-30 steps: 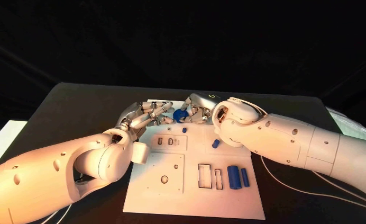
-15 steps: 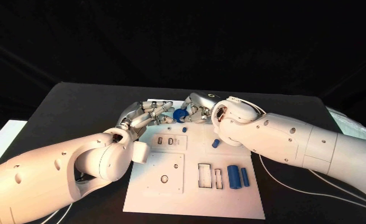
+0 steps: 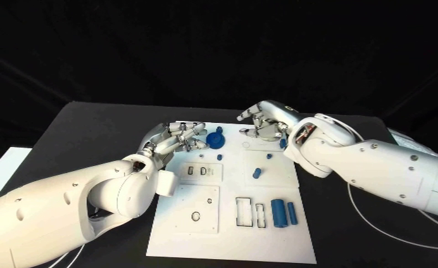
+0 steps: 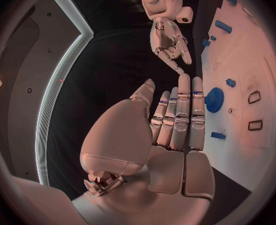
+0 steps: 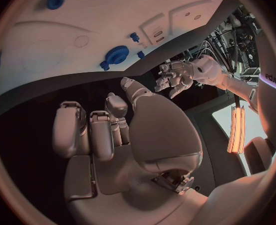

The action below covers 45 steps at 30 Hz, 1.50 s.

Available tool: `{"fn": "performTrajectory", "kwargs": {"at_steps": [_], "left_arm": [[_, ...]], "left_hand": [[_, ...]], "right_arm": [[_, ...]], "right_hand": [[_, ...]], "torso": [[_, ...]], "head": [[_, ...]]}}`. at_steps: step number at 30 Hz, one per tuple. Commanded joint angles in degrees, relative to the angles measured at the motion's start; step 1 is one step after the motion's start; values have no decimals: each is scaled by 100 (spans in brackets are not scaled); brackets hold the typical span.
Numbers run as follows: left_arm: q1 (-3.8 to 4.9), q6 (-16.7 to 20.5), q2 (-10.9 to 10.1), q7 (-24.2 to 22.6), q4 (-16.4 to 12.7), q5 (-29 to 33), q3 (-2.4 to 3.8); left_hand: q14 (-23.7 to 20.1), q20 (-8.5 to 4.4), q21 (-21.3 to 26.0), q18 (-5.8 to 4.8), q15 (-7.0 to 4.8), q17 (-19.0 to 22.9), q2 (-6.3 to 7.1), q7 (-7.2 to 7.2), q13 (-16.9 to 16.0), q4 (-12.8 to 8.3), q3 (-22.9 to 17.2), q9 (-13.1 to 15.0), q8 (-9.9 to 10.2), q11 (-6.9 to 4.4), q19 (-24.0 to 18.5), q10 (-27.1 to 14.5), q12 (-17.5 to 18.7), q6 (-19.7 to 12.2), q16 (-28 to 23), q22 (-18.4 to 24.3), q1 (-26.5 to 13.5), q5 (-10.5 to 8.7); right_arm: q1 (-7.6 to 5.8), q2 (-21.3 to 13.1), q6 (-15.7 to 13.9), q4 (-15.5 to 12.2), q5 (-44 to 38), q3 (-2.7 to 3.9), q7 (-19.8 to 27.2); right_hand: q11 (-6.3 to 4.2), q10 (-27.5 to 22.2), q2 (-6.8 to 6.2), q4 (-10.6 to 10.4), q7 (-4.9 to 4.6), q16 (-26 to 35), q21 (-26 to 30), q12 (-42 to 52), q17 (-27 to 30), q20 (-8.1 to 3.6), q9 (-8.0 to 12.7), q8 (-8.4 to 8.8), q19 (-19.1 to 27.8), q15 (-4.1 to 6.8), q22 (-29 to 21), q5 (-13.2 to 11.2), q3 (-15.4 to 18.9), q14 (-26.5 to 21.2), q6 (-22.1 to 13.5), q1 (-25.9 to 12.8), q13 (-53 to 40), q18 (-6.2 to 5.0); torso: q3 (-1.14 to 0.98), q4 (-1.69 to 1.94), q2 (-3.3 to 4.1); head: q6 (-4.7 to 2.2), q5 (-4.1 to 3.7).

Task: Assemble the parts on the task board

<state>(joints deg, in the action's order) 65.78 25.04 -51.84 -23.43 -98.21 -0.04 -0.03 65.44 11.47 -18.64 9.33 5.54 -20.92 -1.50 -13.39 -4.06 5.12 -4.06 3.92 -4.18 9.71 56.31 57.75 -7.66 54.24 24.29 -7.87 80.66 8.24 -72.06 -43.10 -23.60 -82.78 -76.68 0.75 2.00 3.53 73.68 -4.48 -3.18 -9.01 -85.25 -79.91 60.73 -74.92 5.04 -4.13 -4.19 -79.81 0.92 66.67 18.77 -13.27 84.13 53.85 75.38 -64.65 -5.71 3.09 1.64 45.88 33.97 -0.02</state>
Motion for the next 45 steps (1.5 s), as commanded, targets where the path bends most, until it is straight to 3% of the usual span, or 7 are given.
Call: {"fn": "performTrajectory", "kwargs": {"at_steps": [1,6,8,11,18,30,45], "left_arm": [[6,-172,-15,-107,14,-52,4],[4,-200,-25,-123,29,-61,3],[2,-213,-23,-127,41,-63,3],[-2,-222,-17,-128,58,-64,2],[-12,-231,5,-130,90,-65,1],[-24,-234,30,-127,130,-65,0],[-27,-226,46,-117,134,-65,0]], "left_hand": [[-38,29,6,105,-5,-8,2,3,6,-31,-2,0,-12,-13,-27,-46,-16,-46,26,5,47,-4],[-40,29,6,105,-5,-9,2,3,7,-35,-6,0,-12,-13,-28,-48,-17,-47,27,5,50,-3],[-40,29,6,105,-5,-9,2,3,7,-35,-6,0,-12,-13,-28,-48,-17,-47,27,5,50,-3],[-43,29,6,105,-6,-10,0,3,7,-39,-11,1,-14,-13,-29,-47,-19,-45,28,5,54,-3],[-43,29,6,105,-6,-10,0,3,7,-39,-11,1,-14,-13,-29,-47,-19,-45,28,5,54,-3],[-43,29,6,105,-6,-10,0,3,7,-39,-11,1,-14,-13,-29,-47,-19,-45,28,5,54,-3],[-50,28,5,105,-6,-16,-6,4,8,-51,-25,2,-18,-14,-32,-47,-25,-42,34,4,63,-3]], "right_arm": [[-11,-320,-24,-122,811,3,822],[7,-729,173,-23,959,-5,1026],[52,-852,260,112,1071,-9,1129],[106,-923,328,299,1208,-12,1219],[208,-929,450,667,1272,-18,1200],[396,-655,524,1148,976,-32,905],[521,-409,691,1307,747,-33,849]], "right_hand": [[-2,25,-29,64,13,-32,-19,1,-574,0,-3,-1,-14,-3,11,-61,-8,406,54,65,-2,115],[-3,12,-100,117,19,-42,-24,-47,-595,-1,3,13,-11,-1,18,-251,15,409,76,77,35,116],[-6,15,-118,144,22,-40,-26,-53,-593,-2,4,16,-10,0,22,-303,19,408,84,98,39,117],[-7,11,-132,166,24,-42,-27,-66,-598,-3,7,21,-10,2,25,-327,20,409,85,119,48,117],[-6,-19,-164,201,22,-44,-25,-125,-603,-4,13,36,-5,2,18,-365,30,409,66,142,94,116],[1,-51,-181,203,17,-32,-11,-190,-582,-2,20,48,12,-3,-14,-418,59,403,38,120,145,110],[0,-40,-162,205,18,-31,-10,-181,-581,0,19,45,14,-4,-16,-448,62,403,37,120,137,109]], "torso": [[-38,-64,-32],[-75,-111,-50],[-107,-134,-60],[-134,-163,-69],[-171,-171,-72],[-142,-161,-69],[-140,-161,-71]], "head": [[1,14],[-11,15],[-4,34],[-1,25],[14,-11],[62,-26],[60,-11]]}}
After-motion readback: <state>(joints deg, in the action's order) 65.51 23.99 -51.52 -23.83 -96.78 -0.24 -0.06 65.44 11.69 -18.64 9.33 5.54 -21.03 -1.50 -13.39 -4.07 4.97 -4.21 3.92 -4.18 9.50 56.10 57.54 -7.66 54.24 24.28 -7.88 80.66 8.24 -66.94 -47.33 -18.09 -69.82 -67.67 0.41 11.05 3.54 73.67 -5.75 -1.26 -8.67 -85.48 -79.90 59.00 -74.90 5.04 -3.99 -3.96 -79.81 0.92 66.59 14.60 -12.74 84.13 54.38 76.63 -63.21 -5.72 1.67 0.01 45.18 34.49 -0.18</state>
